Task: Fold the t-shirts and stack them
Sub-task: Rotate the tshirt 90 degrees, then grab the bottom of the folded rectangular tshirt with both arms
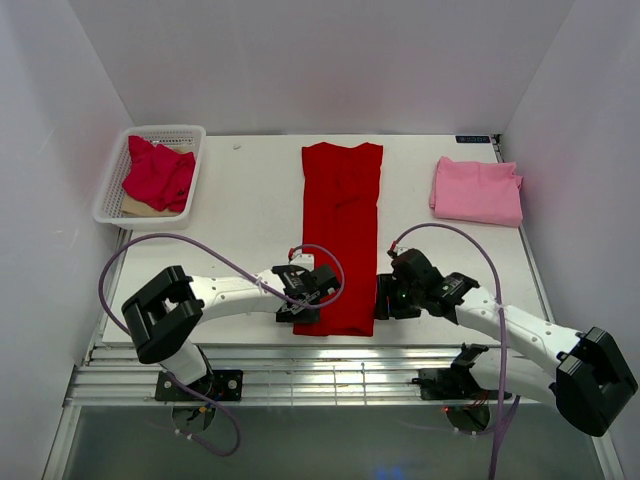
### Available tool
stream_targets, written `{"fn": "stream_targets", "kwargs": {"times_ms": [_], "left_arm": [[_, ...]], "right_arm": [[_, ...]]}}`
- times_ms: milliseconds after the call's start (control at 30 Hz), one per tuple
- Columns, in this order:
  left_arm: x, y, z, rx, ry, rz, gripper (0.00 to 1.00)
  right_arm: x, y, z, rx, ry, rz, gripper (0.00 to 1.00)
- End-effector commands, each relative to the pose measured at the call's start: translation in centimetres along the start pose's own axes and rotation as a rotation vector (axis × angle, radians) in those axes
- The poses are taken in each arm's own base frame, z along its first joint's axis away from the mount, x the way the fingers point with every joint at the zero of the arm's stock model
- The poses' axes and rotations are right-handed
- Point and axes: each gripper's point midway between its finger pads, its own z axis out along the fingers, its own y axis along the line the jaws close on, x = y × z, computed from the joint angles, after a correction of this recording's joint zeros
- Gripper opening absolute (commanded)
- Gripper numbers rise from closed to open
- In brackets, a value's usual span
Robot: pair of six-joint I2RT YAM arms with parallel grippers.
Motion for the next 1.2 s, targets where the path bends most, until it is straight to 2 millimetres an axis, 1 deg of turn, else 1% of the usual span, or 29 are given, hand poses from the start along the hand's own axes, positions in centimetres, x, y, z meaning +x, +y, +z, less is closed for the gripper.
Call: {"fn": "stream_targets", "kwargs": {"times_ms": [0, 200, 267, 567, 767, 867, 967, 1000, 1067, 1100, 1133, 1167], "left_arm": [[0.3, 0.3, -0.8, 0.011, 0.01, -0.023, 0.63], [1.0, 0.5, -1.1, 0.019, 0.039, -0.038, 0.63], [1.4, 0.4, -1.3, 0.038, 0.055, -0.05, 0.61], [2.6, 0.0, -0.9, 0.056, 0.102, -0.034, 0.54], [3.3, -0.3, -0.4, 0.054, 0.132, -0.006, 0.45], [3.4, -0.3, -0.4, 0.051, 0.137, 0.002, 0.37], [3.7, -0.2, -0.3, 0.044, 0.148, 0.005, 0.3], [3.7, -0.2, -0.3, 0.043, 0.15, 0.004, 0.27], [3.9, -0.2, -0.2, 0.038, 0.158, 0.008, 0.16], [3.9, -0.2, -0.1, 0.037, 0.159, 0.01, 0.11], [4.1, -0.2, -0.1, 0.037, 0.166, 0.012, 0.08], [4.1, -0.3, -0.1, 0.038, 0.167, 0.015, 0.02]], "right_arm": [[-0.2, 1.7, 0.1, -0.062, -0.03, 0.059, 0.59], [0.8, 3.1, 1.0, -0.085, 0.006, 0.042, 0.58], [1.6, 3.7, 1.9, -0.081, 0.041, 0.016, 0.58], [2.5, 3.9, 2.7, -0.06, 0.074, -0.004, 0.57], [3.2, 3.8, 2.9, -0.061, 0.082, -0.006, 0.56], [3.3, 3.8, 3.0, -0.061, 0.086, -0.012, 0.5], [3.7, 3.8, 3.1, -0.059, 0.099, -0.014, 0.38], [3.9, 3.7, 3.2, -0.054, 0.107, -0.012, 0.3], [4.1, 3.7, 3.1, -0.05, 0.114, -0.015, 0.23], [4.4, 3.5, 3.1, -0.038, 0.126, -0.018, 0.17], [4.4, 3.4, 2.9, -0.031, 0.125, -0.012, 0.13], [4.4, 3.6, 2.7, -0.03, 0.124, -0.012, 0.11]]}}
